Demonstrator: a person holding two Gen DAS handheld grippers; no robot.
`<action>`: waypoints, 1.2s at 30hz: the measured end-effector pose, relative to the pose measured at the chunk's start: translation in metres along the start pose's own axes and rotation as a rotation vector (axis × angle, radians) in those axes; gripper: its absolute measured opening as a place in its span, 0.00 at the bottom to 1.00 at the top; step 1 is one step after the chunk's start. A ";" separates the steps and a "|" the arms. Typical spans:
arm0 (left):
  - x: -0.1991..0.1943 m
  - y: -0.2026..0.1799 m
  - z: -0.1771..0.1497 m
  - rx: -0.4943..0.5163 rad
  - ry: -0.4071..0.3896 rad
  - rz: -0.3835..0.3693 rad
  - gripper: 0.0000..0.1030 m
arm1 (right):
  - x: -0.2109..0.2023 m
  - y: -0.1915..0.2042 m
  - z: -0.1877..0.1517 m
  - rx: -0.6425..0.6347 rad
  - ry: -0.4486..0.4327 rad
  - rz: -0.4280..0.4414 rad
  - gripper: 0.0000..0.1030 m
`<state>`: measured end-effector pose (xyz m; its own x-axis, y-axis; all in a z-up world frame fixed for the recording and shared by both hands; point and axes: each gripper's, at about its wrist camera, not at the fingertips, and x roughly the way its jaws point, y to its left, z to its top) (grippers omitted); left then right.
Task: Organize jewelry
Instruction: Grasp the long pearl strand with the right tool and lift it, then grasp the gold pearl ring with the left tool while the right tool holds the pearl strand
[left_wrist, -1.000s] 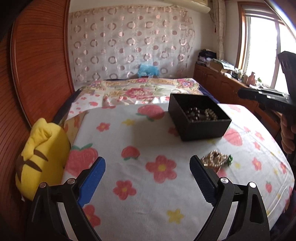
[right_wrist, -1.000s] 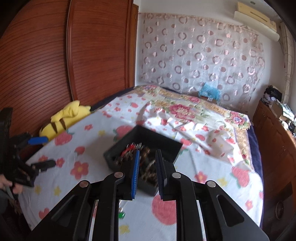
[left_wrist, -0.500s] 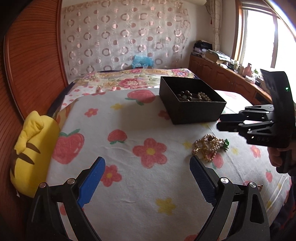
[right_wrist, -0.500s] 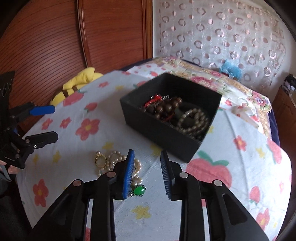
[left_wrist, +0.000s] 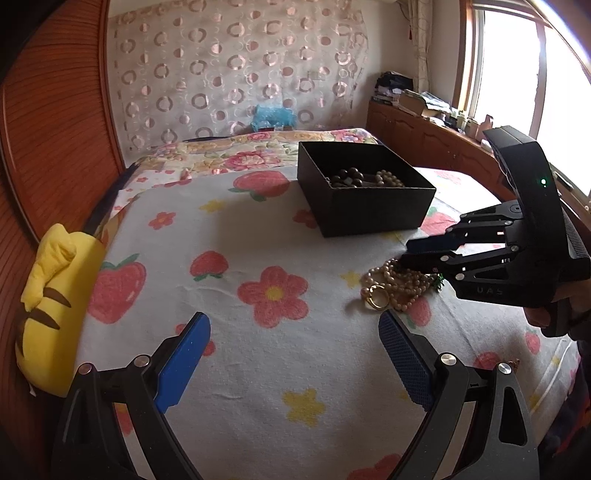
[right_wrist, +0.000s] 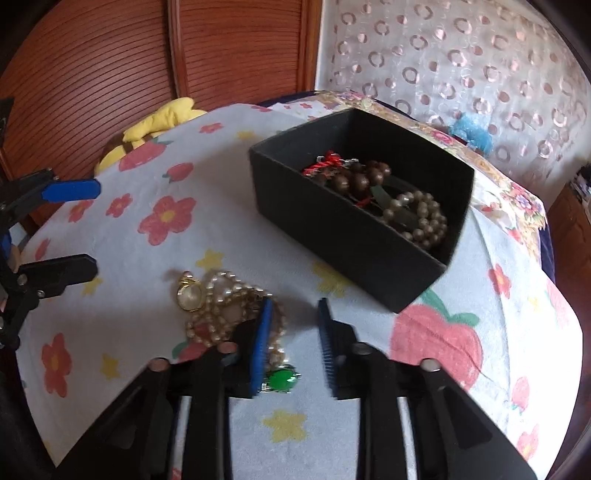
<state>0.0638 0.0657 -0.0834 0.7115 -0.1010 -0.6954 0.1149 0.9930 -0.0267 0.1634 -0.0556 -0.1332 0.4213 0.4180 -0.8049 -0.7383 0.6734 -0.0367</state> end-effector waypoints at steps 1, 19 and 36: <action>0.000 -0.001 0.000 0.001 0.000 -0.002 0.86 | 0.000 0.002 0.000 -0.011 -0.001 -0.008 0.05; 0.014 -0.025 0.009 0.040 0.026 -0.050 0.86 | -0.128 -0.031 0.007 0.075 -0.319 -0.104 0.05; 0.047 -0.052 0.019 0.104 0.106 -0.098 0.60 | -0.170 -0.068 0.001 0.138 -0.374 -0.223 0.05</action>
<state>0.1047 0.0078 -0.1009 0.6169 -0.1844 -0.7652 0.2551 0.9665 -0.0272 0.1425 -0.1724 0.0068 0.7418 0.4280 -0.5164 -0.5417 0.8363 -0.0851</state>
